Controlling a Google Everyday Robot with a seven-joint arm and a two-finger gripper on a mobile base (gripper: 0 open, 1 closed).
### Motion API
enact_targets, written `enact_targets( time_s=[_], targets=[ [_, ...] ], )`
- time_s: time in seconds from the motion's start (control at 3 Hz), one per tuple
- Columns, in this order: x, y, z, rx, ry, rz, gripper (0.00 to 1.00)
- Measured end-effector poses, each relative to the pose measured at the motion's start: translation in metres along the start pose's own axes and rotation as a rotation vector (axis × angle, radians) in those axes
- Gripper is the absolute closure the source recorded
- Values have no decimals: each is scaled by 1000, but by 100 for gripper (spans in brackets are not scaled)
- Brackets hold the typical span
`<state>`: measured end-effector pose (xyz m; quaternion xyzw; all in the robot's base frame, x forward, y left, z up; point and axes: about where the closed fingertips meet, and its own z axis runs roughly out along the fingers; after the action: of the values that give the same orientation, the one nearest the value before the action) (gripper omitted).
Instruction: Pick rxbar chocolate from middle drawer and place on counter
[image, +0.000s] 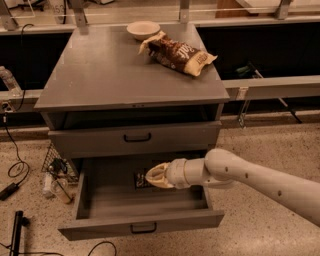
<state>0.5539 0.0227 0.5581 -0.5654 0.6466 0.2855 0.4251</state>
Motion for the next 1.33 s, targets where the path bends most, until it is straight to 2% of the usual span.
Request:
enact_targets(
  time_s=[0.33, 0.67, 1.0, 1.33],
  targets=[
    [-54, -5, -43, 21, -25, -2, 100],
    [-97, -6, -69, 15, -48, -7, 100],
    [-97, -6, -69, 15, -48, -7, 100],
    [-122, -10, -76, 18, -59, -50, 100]
  ],
)
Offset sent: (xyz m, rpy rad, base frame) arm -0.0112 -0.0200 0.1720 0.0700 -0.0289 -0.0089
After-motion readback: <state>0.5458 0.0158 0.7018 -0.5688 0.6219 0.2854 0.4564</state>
